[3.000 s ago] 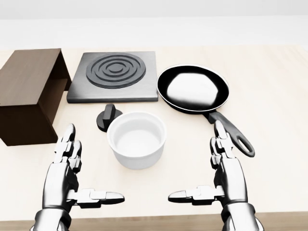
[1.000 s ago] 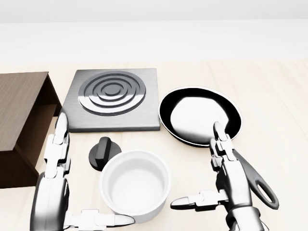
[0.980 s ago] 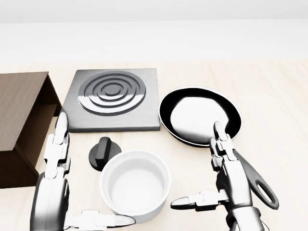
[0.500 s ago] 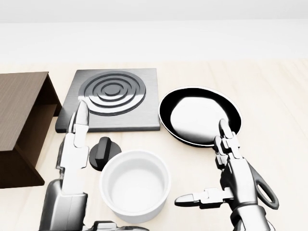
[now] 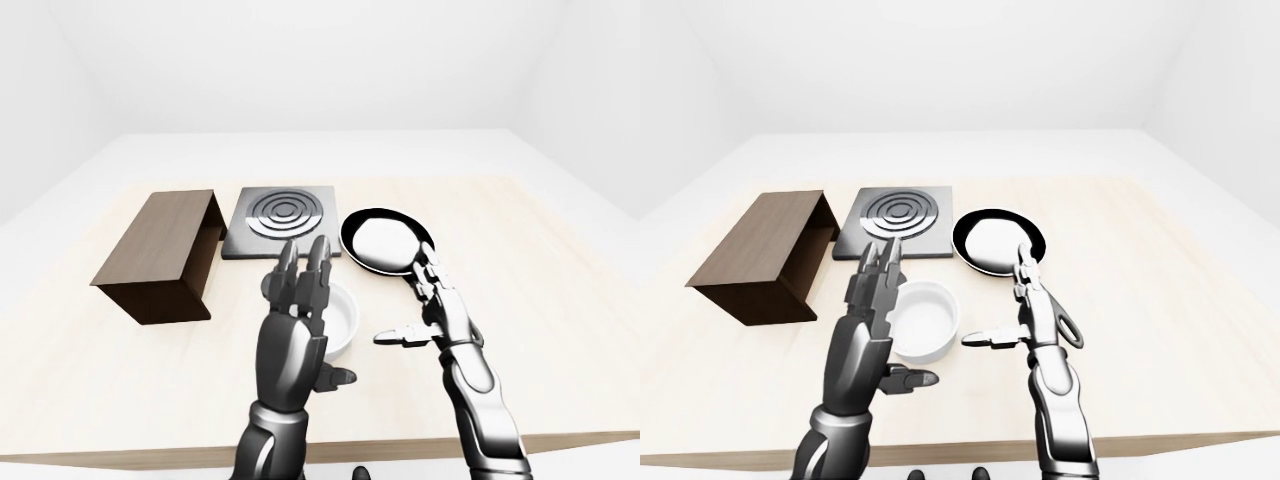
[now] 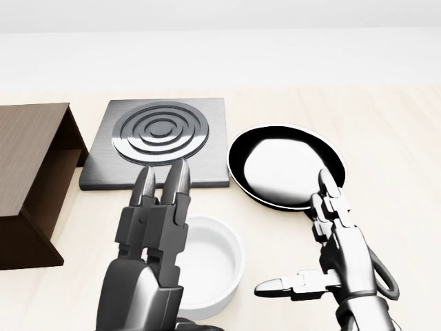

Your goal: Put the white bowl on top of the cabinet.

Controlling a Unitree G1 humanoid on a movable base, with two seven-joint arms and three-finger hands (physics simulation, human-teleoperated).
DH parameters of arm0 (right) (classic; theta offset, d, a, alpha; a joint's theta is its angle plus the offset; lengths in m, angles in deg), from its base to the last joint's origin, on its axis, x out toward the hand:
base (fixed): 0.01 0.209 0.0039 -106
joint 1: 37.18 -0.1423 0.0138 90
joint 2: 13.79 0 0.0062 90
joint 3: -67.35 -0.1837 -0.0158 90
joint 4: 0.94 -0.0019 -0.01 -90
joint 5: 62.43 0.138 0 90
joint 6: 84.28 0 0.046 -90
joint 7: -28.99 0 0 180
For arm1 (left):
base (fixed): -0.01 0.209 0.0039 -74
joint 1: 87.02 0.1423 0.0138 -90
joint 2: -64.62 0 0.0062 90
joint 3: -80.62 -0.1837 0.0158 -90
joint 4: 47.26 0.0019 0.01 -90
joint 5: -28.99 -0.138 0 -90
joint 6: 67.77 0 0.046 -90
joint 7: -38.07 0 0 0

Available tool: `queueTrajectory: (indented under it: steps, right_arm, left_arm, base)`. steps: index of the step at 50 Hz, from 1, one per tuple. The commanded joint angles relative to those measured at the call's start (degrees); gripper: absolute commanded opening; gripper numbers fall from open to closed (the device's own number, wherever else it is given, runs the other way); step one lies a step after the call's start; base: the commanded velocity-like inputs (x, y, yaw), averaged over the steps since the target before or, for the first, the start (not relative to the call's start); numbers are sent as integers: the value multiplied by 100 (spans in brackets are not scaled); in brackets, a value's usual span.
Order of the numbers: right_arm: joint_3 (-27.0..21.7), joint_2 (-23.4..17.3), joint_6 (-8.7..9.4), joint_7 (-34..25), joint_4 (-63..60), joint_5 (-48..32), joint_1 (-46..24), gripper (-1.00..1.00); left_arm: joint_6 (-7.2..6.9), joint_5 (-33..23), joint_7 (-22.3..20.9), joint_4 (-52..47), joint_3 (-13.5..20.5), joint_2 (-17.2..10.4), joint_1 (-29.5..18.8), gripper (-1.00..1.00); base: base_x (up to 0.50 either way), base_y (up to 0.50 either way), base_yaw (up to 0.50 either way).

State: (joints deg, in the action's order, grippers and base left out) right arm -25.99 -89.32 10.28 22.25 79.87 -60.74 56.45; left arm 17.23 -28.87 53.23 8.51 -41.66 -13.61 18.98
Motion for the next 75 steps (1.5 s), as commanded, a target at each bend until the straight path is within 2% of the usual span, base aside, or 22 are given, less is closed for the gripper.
queueTrajectory:
  steps: [1,19,26,27,32,33,34,43,59,75]
  right_arm:
    - [-58,-7,43,-22,-144,53,33,100]
    - [-159,-18,43,-14,-291,118,60,100]
    - [-163,-13,43,-13,-331,116,88,100]
    - [-166,-14,43,-15,-356,119,97,100]
    - [-186,-17,43,-7,-361,125,81,100]
    - [-184,-17,43,-11,-371,127,87,100]
    - [-148,3,43,4,-400,96,117,100]
    - [-128,2,43,3,-387,85,117,100]
    - [-105,6,43,1,-398,79,124,100]
    - [-85,15,43,-9,-425,65,173,100]
  left_arm:
    - [0,-560,115,500,-68,116,-62,100]
    - [0,-1025,112,1330,-19,195,-86,100]
    - [0,-927,209,1494,21,232,-69,100]
    - [0,-988,263,1826,-2,245,-73,100]
    - [0,-933,368,2044,57,259,-127,100]
    - [0,-939,363,2061,71,266,-135,100]
    - [0,-1287,189,2483,54,202,-178,100]
    - [0,-1492,73,2821,140,256,-173,100]
    - [0,-1710,-100,2930,201,268,-138,100]
    - [0,-1682,-159,2966,340,288,-203,100]
  base:
    - [0,0,0]
    - [0,0,0]
    - [0,0,0]
    - [0,0,0]
    - [0,0,0]
    - [0,0,0]
    - [0,0,0]
    - [0,0,0]
    - [0,0,0]
    - [0,0,0]
